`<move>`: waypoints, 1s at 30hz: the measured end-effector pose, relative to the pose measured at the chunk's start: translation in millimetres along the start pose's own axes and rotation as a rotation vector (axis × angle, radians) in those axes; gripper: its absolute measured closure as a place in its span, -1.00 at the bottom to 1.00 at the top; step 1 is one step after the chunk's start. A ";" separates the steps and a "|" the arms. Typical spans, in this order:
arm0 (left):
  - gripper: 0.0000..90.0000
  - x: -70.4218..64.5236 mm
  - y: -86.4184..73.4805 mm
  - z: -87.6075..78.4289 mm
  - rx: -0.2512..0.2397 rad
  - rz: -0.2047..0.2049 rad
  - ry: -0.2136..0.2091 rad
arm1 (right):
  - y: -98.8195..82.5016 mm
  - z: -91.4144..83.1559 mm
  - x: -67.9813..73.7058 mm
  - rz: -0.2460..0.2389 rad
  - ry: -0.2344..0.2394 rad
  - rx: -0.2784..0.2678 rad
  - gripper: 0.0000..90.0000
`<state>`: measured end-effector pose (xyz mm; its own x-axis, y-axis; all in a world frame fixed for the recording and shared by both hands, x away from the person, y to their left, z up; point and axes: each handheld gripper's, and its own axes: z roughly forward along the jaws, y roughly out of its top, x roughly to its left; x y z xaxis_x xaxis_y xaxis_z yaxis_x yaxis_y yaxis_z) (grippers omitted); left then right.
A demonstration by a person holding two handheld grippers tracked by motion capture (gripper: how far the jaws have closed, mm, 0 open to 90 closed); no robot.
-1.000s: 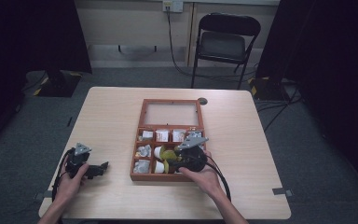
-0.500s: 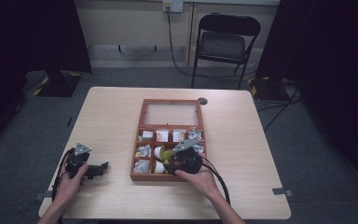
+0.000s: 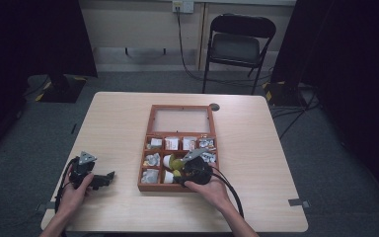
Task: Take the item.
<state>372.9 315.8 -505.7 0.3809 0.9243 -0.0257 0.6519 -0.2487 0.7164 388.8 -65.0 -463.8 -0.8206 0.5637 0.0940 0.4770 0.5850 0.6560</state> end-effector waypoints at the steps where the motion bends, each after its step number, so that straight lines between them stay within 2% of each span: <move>1: -1.00 0.1 0.0 -0.1 0.001 0.001 0.000 | 0.1 0.9 0.4 0.000 -0.007 0.002 0.12; 6: -1.00 0.0 -0.1 -0.2 0.001 0.002 0.000 | -0.2 1.0 -1.6 0.012 0.008 0.009 0.12; 12: -1.00 -0.4 -0.4 -0.1 -0.003 -0.002 0.000 | 0.2 3.2 -1.3 0.011 -0.004 0.027 0.12; 15: -1.00 -0.4 -0.4 -0.1 -0.003 -0.002 0.000 | 0.3 4.5 -2.7 0.031 -0.004 0.044 0.13; 20: -1.00 -0.4 -0.4 -0.1 -0.003 -0.002 0.000 | 0.7 5.4 -1.4 0.020 -0.019 0.056 0.11; 25: -1.00 -0.4 -0.4 -0.1 -0.003 -0.002 0.000 | 0.5 6.2 -4.6 0.049 -0.005 0.066 0.09; 30: -1.00 -0.4 -0.4 -0.1 -0.003 -0.002 0.000 | 1.0 6.9 -4.2 0.052 -0.026 0.073 0.12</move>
<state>372.4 315.6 -505.9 0.3794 0.9248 -0.0269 0.6504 -0.2460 0.7187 394.9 -62.7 -468.8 -0.7863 0.6086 0.1062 0.5410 0.5953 0.5941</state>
